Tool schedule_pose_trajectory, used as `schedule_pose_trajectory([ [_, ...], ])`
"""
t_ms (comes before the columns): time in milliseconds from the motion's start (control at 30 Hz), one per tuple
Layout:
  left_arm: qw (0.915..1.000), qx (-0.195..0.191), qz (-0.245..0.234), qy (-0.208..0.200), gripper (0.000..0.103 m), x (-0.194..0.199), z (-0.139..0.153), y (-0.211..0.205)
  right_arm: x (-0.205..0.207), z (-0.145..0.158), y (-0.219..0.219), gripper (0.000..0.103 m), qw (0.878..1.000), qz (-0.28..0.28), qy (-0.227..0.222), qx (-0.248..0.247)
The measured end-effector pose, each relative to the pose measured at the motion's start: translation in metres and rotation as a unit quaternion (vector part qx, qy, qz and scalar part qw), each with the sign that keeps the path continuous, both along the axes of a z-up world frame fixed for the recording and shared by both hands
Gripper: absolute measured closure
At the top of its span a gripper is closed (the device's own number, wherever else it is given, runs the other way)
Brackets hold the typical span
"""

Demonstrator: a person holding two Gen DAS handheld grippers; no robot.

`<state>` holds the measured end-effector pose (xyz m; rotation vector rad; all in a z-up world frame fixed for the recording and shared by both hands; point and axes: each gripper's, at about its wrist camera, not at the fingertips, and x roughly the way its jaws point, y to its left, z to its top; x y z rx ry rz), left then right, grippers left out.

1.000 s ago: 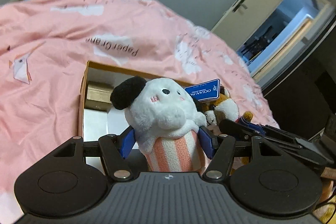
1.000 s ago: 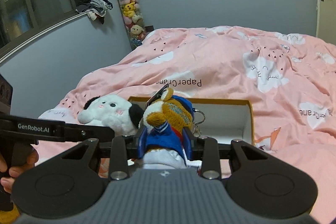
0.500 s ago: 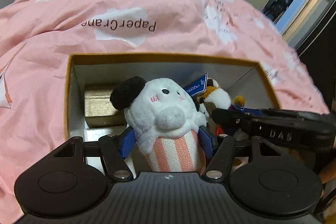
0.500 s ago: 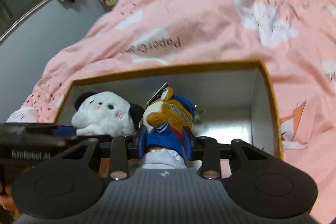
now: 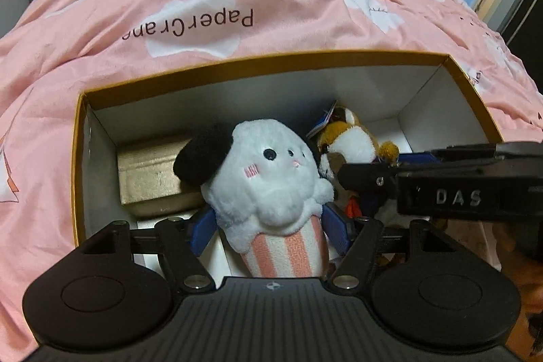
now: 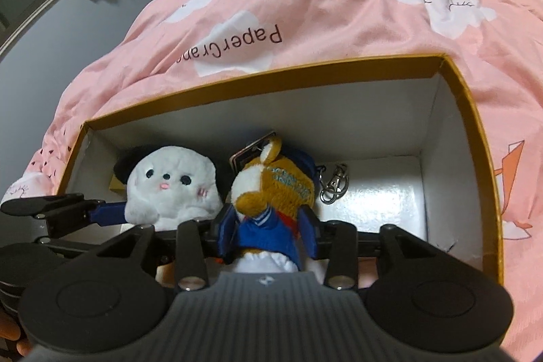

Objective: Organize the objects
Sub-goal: 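Lower the plush dog into the box with the left tool while the right tool lowers the keychain, then reach the left tool to the yellow toy while the right tool reaches the orange crocheted fruit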

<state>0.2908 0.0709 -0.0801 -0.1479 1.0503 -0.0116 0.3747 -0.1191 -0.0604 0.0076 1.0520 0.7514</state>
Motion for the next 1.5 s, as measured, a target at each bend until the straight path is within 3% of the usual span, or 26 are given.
schedule_pose_trajectory([
  [267,0.9987,-0.045,-0.006,-0.024,0.028,-0.018,0.017,0.013,-0.003,0.017,-0.016,0.055,1.000,0.005,0.011,0.017],
  [333,0.9984,-0.047,-0.001,-0.033,0.032,-0.021,0.021,0.014,-0.007,0.022,-0.019,0.055,1.000,0.012,0.008,0.013],
  [533,0.9986,-0.045,0.012,-0.027,0.048,-0.014,0.011,0.017,-0.011,0.013,-0.013,0.074,0.999,0.027,0.022,-0.001],
  [667,0.9989,-0.037,0.008,-0.027,0.050,-0.013,0.011,0.016,-0.006,0.007,-0.006,0.077,0.999,0.023,0.024,0.008],
  [767,0.9992,-0.030,0.006,-0.024,0.053,-0.012,0.011,0.018,-0.007,0.007,0.003,0.078,0.999,0.040,0.013,0.007],
  [1000,0.9997,-0.019,-0.004,-0.016,0.053,-0.012,0.008,0.015,-0.022,0.004,0.019,0.078,0.990,0.108,-0.041,-0.077],
  [1333,0.9998,-0.013,0.006,-0.012,0.051,-0.012,0.004,0.012,-0.027,0.001,0.027,0.076,0.990,0.100,-0.056,-0.088],
  [1367,0.9998,-0.011,0.008,-0.015,0.051,-0.013,0.006,0.011,-0.028,0.002,0.026,0.070,0.990,0.101,-0.055,-0.083],
  [1500,0.9991,-0.008,0.000,-0.041,0.051,-0.024,0.018,0.008,-0.035,0.017,0.015,0.069,0.992,0.089,-0.069,-0.063],
])
